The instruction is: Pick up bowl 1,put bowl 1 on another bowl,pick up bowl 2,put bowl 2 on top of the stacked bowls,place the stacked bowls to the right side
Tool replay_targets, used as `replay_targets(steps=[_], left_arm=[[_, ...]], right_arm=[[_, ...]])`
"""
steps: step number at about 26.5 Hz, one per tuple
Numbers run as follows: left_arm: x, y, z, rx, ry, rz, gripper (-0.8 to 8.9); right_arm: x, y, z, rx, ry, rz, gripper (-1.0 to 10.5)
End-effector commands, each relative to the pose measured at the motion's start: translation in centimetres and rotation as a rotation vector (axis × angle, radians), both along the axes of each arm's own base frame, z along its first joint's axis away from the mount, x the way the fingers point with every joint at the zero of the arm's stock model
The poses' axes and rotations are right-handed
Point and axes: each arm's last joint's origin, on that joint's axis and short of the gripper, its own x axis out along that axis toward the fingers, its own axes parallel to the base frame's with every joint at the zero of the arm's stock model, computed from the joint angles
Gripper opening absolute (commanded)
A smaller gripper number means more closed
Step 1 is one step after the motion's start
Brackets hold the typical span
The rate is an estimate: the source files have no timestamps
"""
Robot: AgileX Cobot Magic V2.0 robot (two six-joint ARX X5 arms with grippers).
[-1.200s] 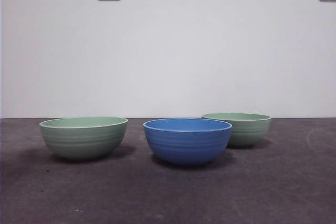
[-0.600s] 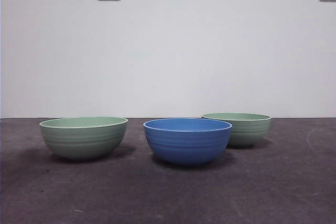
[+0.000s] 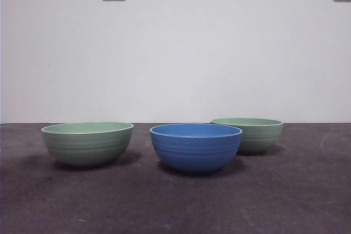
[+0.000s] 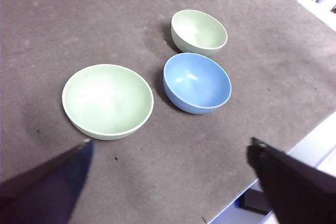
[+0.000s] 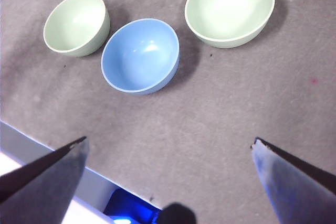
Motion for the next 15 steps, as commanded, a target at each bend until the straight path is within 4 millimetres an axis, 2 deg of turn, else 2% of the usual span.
replay_targets(steps=[1,7,15], left_arm=[[0.0,0.0,0.0,-0.005,-0.001,-0.001,6.16],[0.0,0.0,0.0,-0.005,-0.001,-0.001,6.16],[0.0,0.0,0.0,-0.005,-0.001,-0.001,6.16]], right_arm=[[0.4,0.1,0.1,0.020,0.003,-0.018,6.2],[2.9,0.3,0.4,0.079,-0.048,-0.071,5.9],[9.6,1.0,-1.8,0.078,0.052,-0.132,5.9]])
